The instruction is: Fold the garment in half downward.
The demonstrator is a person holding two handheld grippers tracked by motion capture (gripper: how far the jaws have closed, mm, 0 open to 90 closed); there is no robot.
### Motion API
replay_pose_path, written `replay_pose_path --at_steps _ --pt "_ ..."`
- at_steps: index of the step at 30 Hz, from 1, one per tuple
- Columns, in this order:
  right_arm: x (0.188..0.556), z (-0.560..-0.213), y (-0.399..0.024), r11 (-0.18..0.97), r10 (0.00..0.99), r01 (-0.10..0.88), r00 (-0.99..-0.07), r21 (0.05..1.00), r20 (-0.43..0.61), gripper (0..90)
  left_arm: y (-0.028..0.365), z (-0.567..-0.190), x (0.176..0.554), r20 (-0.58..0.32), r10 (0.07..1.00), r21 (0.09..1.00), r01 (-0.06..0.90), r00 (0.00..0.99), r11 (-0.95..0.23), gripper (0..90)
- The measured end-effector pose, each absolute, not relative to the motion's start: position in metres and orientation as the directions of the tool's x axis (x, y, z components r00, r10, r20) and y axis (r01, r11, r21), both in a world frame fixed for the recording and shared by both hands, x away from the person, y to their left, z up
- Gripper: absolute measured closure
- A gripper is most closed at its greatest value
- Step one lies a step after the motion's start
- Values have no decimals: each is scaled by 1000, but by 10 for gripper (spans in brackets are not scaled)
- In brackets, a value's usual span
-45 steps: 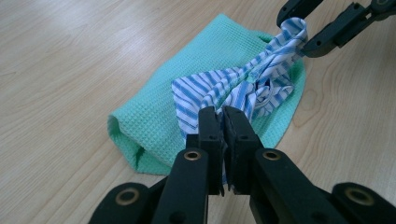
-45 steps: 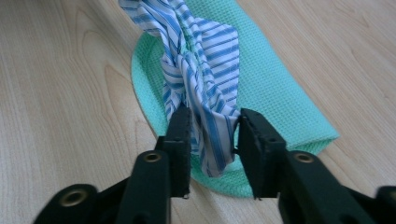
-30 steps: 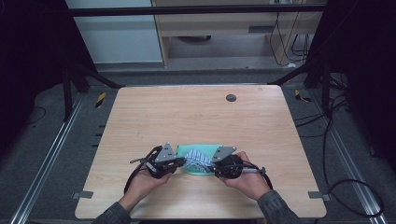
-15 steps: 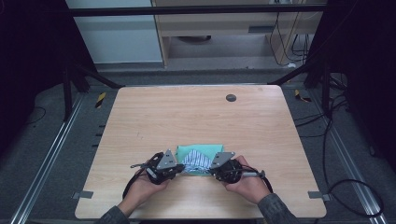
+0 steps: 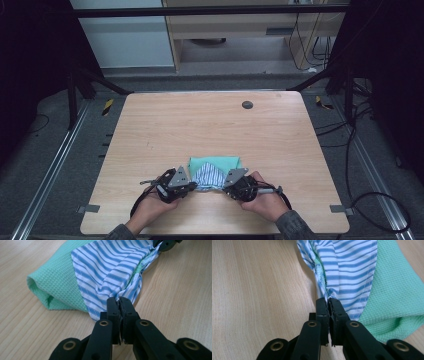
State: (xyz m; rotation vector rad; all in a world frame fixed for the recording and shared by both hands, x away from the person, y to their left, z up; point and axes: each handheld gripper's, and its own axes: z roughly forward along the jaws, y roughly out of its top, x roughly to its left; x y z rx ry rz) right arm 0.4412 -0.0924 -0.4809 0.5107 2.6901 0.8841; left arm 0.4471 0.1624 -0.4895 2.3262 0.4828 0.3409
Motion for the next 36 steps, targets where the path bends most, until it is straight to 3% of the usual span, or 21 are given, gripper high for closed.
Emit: replay_pose_path --at_steps 28,30,32,36 --pt "433 -482 -108 762 431 273 -891 588 -146 856 157 -490 435 58 430 707 267 901 -655 871" --pt "431 -483 -110 758 441 279 -885 590 -147 834 157 -490 433 58 432 713 266 900 -649 861" --pt "428 -482 -113 750 450 281 -881 599 -150 751 158 -487 430 68 439 723 259 896 -640 821" --pt "421 -473 -124 702 495 313 -860 640 -123 548 168 -478 424 67 484 763 268 873 -588 661"
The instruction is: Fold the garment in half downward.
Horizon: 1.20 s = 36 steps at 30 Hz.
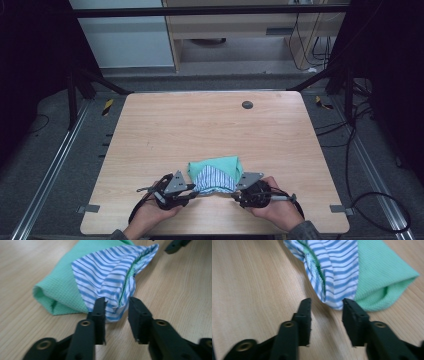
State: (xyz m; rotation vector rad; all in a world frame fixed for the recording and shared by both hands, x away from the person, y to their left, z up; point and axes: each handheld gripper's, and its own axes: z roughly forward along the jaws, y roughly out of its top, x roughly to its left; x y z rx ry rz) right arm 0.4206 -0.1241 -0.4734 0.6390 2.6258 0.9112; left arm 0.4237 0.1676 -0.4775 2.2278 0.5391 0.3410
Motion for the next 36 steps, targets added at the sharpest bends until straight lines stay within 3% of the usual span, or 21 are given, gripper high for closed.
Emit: replay_pose_path --at_steps 5,13,19,28,36 --pt "413 -471 -142 651 576 356 -807 671 -131 307 186 -475 425 69 565 778 310 822 -546 373" --pt "427 -474 -168 580 703 461 -700 672 -127 130 212 -480 445 16 711 760 454 703 -465 146" --pt "444 -474 -187 499 777 519 -623 694 -93 77 224 -482 455 12 741 760 475 672 -444 110" --pt "465 -478 -199 483 797 546 -597 685 -86 80 238 -487 486 -43 764 737 537 643 -411 90" --pt "497 -484 -200 433 840 574 -537 695 -79 145 237 -487 510 -1 778 735 528 628 -425 78"
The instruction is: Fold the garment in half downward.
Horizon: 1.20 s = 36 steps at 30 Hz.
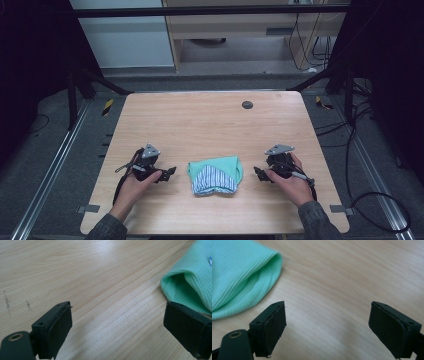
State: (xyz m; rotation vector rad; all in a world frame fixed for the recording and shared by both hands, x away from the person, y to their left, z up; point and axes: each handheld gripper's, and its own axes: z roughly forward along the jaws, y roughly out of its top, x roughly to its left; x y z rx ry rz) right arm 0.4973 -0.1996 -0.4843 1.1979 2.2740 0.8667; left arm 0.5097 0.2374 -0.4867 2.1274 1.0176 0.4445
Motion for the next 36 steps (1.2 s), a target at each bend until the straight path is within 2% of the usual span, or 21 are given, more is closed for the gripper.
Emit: replay_pose_path --at_steps 10,21,31,36 --pt "521 -488 -202 340 893 602 -448 723 -46 108 244 -493 525 38 820 733 542 571 -411 71" --pt "534 -494 -225 211 949 625 -317 751 -3 95 254 -498 533 70 852 734 551 519 -396 69" --pt "537 -504 -226 188 959 638 -283 747 0 89 257 -505 539 66 860 726 567 507 -390 69" --pt "539 -511 -224 189 963 650 -271 736 -8 59 257 -507 541 29 865 724 586 501 -364 50"
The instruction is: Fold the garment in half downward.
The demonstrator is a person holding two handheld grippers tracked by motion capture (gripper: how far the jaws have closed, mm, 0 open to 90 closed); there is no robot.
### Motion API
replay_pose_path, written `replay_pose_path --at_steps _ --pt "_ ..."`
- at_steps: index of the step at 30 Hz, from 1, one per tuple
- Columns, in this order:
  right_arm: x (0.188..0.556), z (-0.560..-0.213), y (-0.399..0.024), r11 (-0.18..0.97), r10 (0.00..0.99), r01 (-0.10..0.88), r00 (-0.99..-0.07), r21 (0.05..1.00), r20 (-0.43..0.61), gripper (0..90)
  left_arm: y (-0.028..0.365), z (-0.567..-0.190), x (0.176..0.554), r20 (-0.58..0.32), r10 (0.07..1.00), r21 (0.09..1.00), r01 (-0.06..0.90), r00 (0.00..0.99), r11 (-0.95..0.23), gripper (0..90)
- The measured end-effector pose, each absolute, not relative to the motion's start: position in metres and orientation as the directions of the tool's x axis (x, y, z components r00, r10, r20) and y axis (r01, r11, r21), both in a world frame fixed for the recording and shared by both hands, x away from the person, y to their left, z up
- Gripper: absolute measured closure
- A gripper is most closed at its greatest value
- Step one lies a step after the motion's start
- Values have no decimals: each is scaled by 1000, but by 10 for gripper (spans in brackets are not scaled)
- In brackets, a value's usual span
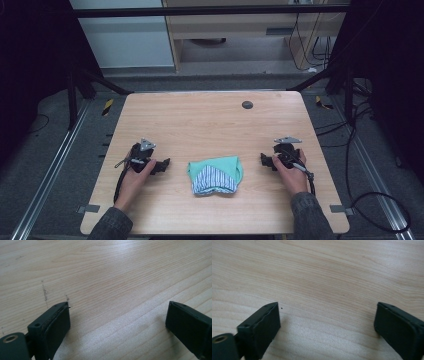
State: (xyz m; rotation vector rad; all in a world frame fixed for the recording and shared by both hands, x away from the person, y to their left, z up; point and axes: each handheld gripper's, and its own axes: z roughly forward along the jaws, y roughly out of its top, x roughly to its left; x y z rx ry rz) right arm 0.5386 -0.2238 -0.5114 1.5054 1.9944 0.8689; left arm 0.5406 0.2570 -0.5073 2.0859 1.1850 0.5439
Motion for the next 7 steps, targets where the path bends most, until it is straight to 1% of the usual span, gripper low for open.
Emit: replay_pose_path --at_steps 7 --pt "537 -512 -221 146 976 673 -216 725 4 13 258 -508 540 22 869 715 599 495 -360 8"
